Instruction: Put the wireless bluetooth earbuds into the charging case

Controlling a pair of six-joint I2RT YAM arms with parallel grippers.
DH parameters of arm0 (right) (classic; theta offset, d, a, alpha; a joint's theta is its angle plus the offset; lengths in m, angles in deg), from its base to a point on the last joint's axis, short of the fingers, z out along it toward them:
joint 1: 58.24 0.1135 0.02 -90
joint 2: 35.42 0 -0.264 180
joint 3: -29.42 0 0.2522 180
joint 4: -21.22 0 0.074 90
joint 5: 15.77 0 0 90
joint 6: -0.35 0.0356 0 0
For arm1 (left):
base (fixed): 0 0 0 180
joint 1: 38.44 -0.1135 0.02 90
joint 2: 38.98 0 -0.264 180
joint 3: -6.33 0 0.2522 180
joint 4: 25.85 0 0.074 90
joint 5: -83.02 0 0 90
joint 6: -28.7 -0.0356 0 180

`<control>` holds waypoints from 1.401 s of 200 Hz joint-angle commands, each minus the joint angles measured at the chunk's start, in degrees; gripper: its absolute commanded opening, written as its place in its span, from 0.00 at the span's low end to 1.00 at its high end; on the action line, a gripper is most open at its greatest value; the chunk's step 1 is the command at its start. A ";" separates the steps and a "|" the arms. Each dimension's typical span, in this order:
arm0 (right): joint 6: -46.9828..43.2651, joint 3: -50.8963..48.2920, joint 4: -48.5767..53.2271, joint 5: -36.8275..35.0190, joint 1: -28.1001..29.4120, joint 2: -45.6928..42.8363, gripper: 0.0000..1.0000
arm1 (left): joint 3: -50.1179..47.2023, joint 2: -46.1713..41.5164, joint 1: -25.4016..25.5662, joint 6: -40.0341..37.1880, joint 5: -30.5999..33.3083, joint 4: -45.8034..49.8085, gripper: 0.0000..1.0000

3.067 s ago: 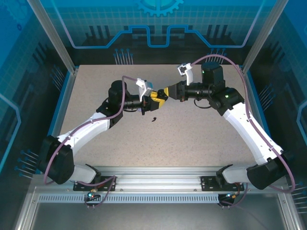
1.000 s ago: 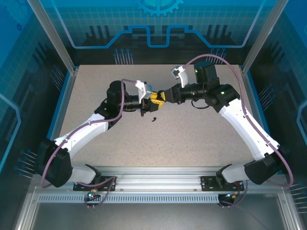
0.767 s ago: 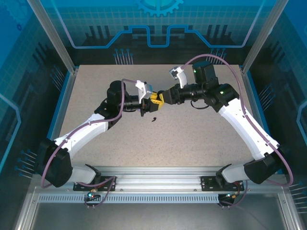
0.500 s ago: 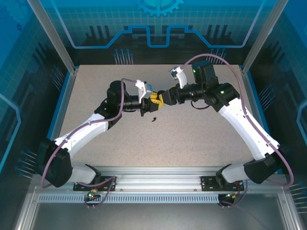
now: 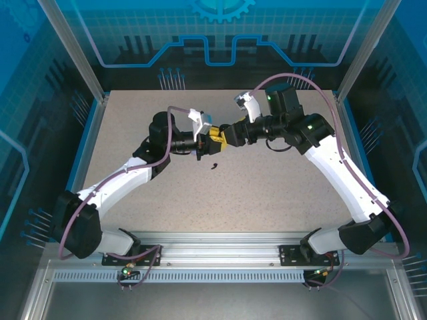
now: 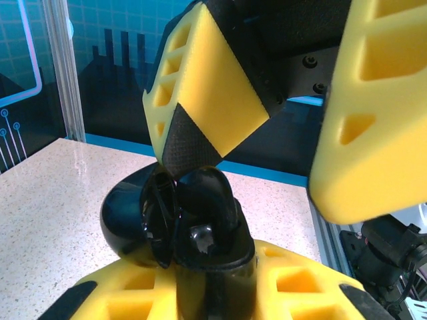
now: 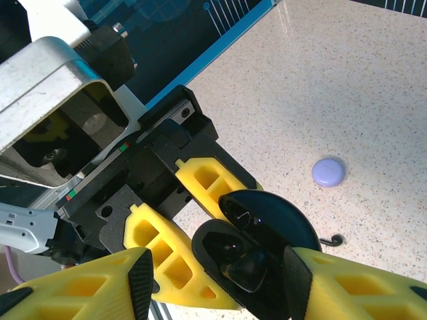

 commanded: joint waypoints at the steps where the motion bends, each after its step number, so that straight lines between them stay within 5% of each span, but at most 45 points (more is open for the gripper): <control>1: -2.13 1.82 1.67 1.95 1.71 1.51 0.57 | 2.58 0.80 0.55 0.68 -4.79 -2.68 0.04; 280: -13.10 5.81 5.05 4.43 4.27 3.20 0.66 | 8.33 5.04 2.46 2.22 -15.50 3.45 0.03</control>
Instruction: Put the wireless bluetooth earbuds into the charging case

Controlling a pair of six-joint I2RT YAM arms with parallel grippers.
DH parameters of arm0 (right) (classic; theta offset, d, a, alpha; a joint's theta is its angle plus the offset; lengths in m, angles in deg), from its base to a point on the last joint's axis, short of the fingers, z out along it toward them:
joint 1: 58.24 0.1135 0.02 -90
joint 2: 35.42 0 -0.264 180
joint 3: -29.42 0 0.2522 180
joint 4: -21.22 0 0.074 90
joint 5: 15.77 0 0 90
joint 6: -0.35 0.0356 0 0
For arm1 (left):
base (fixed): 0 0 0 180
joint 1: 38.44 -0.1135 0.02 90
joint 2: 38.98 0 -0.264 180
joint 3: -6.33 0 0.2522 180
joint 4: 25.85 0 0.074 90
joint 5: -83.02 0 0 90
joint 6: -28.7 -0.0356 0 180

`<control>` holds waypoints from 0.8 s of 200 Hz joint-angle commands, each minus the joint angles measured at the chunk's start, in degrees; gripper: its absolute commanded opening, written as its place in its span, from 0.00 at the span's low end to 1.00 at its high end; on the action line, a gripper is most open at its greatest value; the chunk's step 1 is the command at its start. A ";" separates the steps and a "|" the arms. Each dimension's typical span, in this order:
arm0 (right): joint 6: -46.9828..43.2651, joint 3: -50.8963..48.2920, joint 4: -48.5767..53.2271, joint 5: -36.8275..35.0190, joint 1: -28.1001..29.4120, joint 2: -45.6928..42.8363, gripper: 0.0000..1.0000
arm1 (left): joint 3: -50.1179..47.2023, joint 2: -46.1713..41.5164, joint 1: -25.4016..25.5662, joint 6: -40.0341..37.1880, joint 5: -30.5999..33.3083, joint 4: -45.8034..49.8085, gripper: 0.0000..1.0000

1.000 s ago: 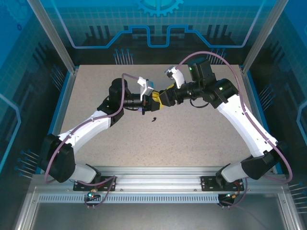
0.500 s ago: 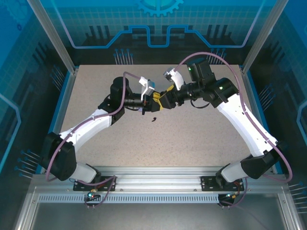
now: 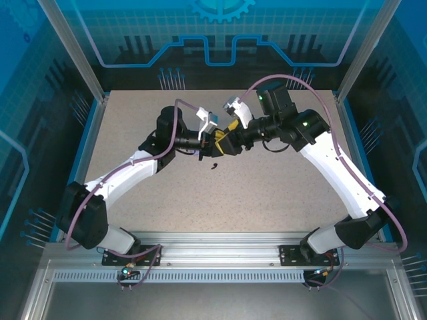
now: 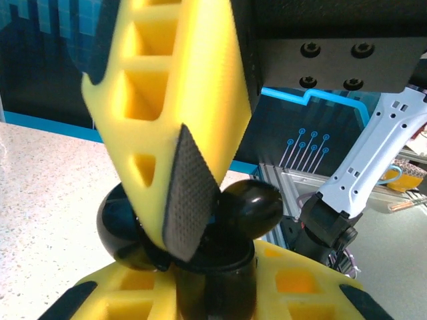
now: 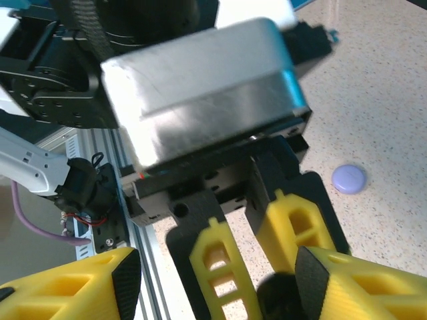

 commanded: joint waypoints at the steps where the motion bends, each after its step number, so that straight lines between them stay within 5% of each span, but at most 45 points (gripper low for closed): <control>1: -1.16 0.54 -1.79 1.60 1.09 0.49 0.66 | 3.24 0.06 1.75 -0.43 -5.06 -1.17 0.04; 98: 1.34 -1.12 -5.23 -5.56 1.18 -3.02 0.67 | 2.98 -0.07 1.72 -1.61 -3.24 0.07 0.02; 160: 6.59 -4.03 -4.15 -18.23 -1.17 -7.91 0.62 | 1.65 -1.42 1.48 -2.78 4.04 -0.30 0.01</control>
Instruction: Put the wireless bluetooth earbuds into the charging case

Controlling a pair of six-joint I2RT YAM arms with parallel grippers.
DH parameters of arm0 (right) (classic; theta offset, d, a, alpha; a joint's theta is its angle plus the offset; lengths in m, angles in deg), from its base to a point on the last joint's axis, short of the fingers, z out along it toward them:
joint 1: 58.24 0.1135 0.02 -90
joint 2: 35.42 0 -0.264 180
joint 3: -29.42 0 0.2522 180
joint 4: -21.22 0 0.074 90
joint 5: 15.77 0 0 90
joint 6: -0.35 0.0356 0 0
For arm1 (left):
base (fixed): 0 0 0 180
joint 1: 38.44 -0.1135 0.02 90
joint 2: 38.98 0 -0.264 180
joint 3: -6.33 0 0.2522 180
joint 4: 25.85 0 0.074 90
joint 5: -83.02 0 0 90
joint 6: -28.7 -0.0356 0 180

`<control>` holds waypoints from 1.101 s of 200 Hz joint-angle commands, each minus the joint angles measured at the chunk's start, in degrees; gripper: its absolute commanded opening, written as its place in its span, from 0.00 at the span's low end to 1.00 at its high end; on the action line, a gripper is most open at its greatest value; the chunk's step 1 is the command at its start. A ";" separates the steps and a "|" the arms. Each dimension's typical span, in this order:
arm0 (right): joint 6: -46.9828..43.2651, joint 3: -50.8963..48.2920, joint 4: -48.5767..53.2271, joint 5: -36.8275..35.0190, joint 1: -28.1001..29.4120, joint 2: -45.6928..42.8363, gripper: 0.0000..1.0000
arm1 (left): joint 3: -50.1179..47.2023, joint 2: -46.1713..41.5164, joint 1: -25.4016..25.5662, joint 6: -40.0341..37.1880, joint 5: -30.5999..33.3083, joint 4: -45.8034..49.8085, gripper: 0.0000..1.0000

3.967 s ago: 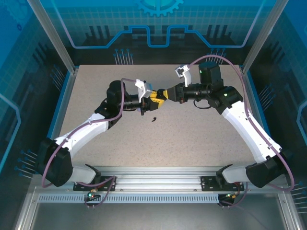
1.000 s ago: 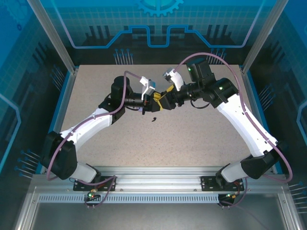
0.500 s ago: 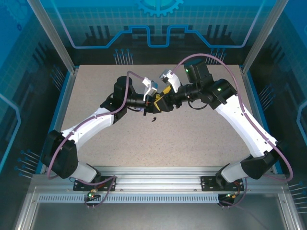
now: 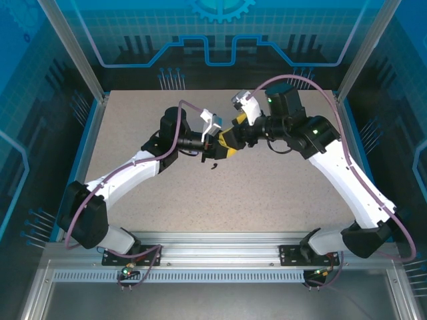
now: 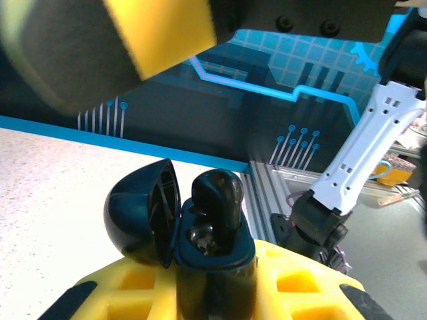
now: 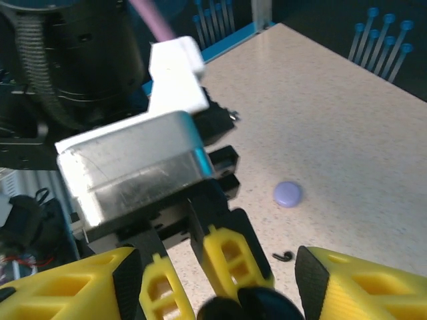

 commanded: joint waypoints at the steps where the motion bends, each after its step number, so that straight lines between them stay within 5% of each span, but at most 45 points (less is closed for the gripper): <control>1: 2.81 -1.26 1.03 -5.21 -1.62 -2.36 0.61 | 0.91 -1.69 -0.04 -1.82 3.21 -1.23 0.01; 80: 5.62 -5.83 3.67 -9.15 -3.60 -4.32 0.33 | 0.61 -2.69 -0.05 -1.53 8.81 -2.13 0.00; 220: 3.67 -3.94 3.46 -2.05 -3.33 -0.84 0.35 | 0.81 -2.56 0.05 -2.02 4.81 -0.61 0.00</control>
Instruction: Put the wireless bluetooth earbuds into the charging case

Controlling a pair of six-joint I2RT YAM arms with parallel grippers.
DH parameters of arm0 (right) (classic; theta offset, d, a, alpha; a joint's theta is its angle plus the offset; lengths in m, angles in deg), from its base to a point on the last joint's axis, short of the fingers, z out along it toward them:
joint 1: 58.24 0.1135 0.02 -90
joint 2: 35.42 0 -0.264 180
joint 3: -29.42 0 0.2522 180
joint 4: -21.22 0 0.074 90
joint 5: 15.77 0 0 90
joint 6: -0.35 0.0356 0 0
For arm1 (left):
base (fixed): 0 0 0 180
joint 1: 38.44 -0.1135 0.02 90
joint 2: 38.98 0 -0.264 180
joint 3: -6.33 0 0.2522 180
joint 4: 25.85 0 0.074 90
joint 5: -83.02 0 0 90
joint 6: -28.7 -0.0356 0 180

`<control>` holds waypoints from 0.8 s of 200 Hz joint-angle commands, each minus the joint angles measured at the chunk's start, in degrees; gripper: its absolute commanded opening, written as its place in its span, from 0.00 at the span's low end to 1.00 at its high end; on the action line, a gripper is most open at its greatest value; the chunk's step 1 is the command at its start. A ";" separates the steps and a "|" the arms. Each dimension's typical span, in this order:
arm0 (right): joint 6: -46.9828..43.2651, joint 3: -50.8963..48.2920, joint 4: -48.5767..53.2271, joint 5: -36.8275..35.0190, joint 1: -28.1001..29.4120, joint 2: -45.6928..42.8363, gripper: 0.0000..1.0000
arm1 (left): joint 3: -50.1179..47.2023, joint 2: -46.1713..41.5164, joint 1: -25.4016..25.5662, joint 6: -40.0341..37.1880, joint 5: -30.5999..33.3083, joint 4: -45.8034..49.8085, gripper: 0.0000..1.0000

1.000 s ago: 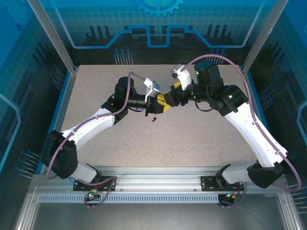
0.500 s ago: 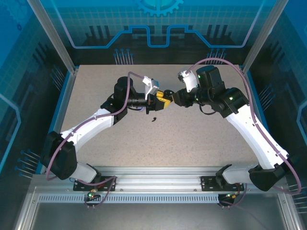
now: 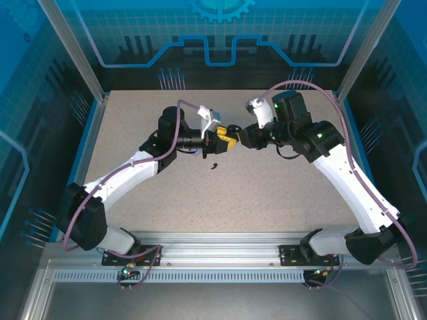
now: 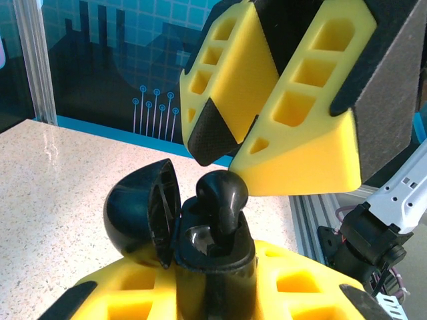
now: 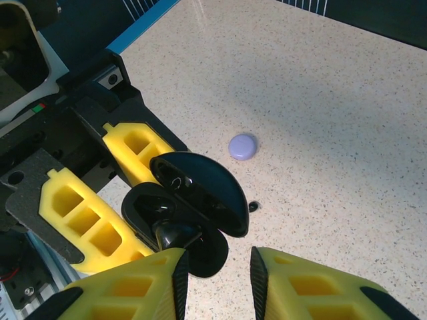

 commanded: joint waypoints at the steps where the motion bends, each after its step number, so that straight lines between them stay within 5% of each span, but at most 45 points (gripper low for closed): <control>1: -1.37 1.87 0.87 3.00 0.25 1.48 0.35 | 0.82 -1.57 0.23 -1.29 -3.56 -0.80 0.00; 73: -1.55 4.83 3.84 -4.77 1.32 3.45 0.42 | 1.17 -1.44 0.36 -1.16 -3.39 -0.46 0.00; 125: -2.69 4.30 2.25 4.85 1.41 2.05 0.45 | 1.43 -1.28 0.36 -1.03 -1.83 -0.10 0.00; 160: -2.72 4.76 2.89 3.16 1.75 2.64 0.46 | 1.51 -1.20 0.32 -1.14 -1.95 0.19 0.00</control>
